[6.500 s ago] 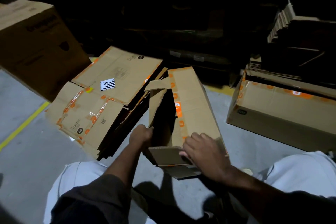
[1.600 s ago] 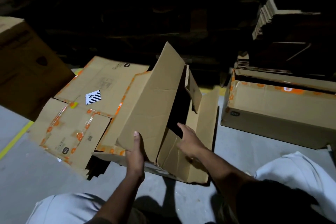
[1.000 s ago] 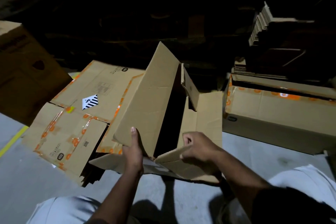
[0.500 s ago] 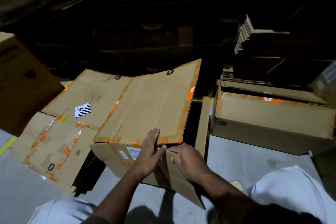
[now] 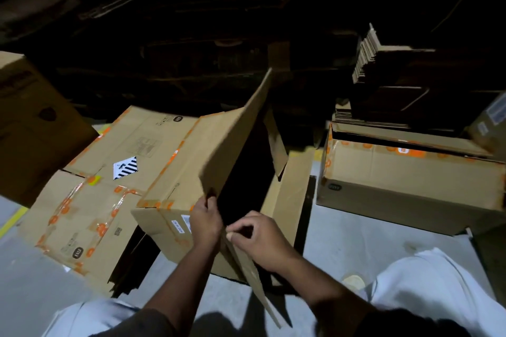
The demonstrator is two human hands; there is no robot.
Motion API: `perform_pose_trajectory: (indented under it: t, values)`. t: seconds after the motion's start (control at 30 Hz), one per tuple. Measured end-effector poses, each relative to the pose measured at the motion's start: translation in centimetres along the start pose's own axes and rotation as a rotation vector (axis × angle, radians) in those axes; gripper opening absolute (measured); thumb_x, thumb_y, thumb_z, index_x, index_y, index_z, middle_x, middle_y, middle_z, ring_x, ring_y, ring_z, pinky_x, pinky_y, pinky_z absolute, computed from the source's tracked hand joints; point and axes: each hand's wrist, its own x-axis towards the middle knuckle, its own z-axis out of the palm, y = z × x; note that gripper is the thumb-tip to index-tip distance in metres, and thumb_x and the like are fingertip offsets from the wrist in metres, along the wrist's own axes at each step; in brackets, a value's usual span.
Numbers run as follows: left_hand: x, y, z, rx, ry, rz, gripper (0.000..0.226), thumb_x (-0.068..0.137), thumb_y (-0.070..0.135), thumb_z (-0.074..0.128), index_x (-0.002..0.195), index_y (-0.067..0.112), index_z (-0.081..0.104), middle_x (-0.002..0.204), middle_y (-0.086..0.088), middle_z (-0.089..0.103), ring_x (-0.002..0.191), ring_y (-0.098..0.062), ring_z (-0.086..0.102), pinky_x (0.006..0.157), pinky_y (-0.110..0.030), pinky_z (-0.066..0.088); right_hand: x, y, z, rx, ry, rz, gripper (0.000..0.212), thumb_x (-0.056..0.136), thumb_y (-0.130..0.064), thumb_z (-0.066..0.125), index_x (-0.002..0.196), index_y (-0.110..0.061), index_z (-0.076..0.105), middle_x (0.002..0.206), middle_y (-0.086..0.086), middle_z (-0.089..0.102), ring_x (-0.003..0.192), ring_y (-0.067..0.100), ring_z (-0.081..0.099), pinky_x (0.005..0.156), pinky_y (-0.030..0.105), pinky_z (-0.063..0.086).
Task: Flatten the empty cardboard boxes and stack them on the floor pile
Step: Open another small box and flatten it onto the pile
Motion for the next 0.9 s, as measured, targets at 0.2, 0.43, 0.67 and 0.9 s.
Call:
perform_pose_trajectory:
  t: [0.2, 0.43, 0.67, 0.9]
  values:
    - [-3.9, -3.4, -0.8, -0.146, 0.063, -0.21, 0.052, 0.102, 0.053, 0.045, 0.074, 0.012, 0.062, 0.077, -0.014, 0.063, 0.078, -0.033, 0.06, 0.081, -0.054, 0.053, 2.9, 1.1, -2.6, 0.578, 0.074, 0.392, 0.078, 0.091, -0.048, 0.068, 0.152, -0.019, 0.03, 0.138, 0.002, 0.052, 0.117, 0.018, 0.059, 0.074, 0.043, 0.062]
    - [-5.4, -5.6, -0.3, -0.146, -0.047, -0.287, 0.06, 0.093, 0.059, 0.054, 0.063, 0.009, 0.04, 0.064, -0.013, 0.037, 0.069, -0.026, 0.046, 0.082, -0.048, 0.051, 7.7, 2.8, -2.4, 0.542, 0.282, 0.443, 0.05, 0.098, -0.029, 0.063, 0.142, -0.014, 0.044, 0.128, 0.004, 0.056, 0.1, 0.017, 0.061, 0.093, 0.04, 0.057]
    - [-4.1, -4.9, 1.9, 0.593, -0.342, -0.043, 0.072, 0.092, 0.077, 0.032, 0.065, 0.016, 0.057, 0.072, -0.001, 0.063, 0.075, -0.018, 0.06, 0.075, -0.032, 0.049, 14.1, 6.7, -5.9, 0.665, 0.465, 0.525, 0.038, 0.099, -0.009, 0.057, 0.136, -0.004, 0.051, 0.129, 0.012, 0.057, 0.108, 0.023, 0.06, 0.096, 0.04, 0.055]
    - [-0.8, -4.4, 5.8, 0.089, -0.265, -0.481, 0.091, 0.071, 0.083, 0.015, 0.062, 0.015, 0.075, 0.068, -0.011, 0.073, 0.07, -0.029, 0.068, 0.077, -0.038, 0.055, 18.9, 11.3, -11.3, 0.617, 0.428, 0.552, 0.053, 0.103, -0.023, 0.054, 0.152, -0.016, 0.035, 0.154, 0.004, 0.04, 0.128, 0.025, 0.05, 0.107, 0.044, 0.045]
